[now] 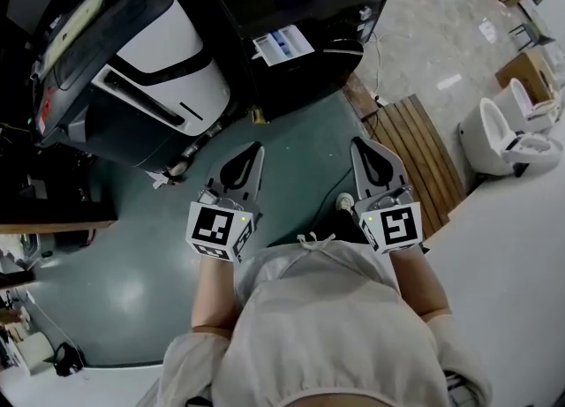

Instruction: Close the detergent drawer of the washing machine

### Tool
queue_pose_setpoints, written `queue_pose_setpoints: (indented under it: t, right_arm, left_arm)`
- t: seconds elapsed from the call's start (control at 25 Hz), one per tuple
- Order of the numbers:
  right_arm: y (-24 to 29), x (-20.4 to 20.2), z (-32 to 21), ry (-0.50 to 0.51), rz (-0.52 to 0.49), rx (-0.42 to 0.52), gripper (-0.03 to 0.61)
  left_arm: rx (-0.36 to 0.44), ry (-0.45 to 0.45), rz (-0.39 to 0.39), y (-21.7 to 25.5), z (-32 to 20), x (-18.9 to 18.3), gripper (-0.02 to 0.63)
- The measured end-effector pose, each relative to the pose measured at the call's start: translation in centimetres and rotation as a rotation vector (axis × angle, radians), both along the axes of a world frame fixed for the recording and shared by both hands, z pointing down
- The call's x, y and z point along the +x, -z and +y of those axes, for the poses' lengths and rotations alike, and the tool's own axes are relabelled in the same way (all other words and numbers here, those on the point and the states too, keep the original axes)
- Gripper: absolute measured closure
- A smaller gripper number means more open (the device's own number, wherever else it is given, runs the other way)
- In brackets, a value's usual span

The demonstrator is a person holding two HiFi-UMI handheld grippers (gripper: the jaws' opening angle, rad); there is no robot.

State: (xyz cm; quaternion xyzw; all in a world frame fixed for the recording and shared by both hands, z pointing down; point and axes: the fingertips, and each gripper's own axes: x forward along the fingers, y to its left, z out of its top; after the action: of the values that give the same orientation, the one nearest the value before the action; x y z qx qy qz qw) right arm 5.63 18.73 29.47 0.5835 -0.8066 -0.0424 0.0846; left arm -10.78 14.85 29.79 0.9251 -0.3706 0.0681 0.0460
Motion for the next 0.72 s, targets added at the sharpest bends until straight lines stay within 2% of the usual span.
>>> queue_pose_setpoints:
  t: [0.2,0.4,0.56,0.72]
  right_arm:
    - [-1.1,6.6,-4.6,0.082,-0.025,-0.058,0.574]
    - [-1.8,11.9,-8.2,0.149,-0.035,-0.102,0.574]
    - [-2.5,13.8,-10.3,0.210,-0.033,-0.129,0.574]
    - [-3.7,14.2,-12.6,0.262,-0.033,-0.150,0.574]
  left_arm:
    - [-0.029,0.098,-0.014,-0.5,-2.8,6.0,0.595]
    - [-0.042,0.151,0.002,-0.8,-4.8,11.6,0.595]
    - [-0.066,0.217,0.012,-1.5,-6.0,13.7,0.595]
    - [-0.100,0.282,-0.007,-3.2,-7.6,13.8,0.595]
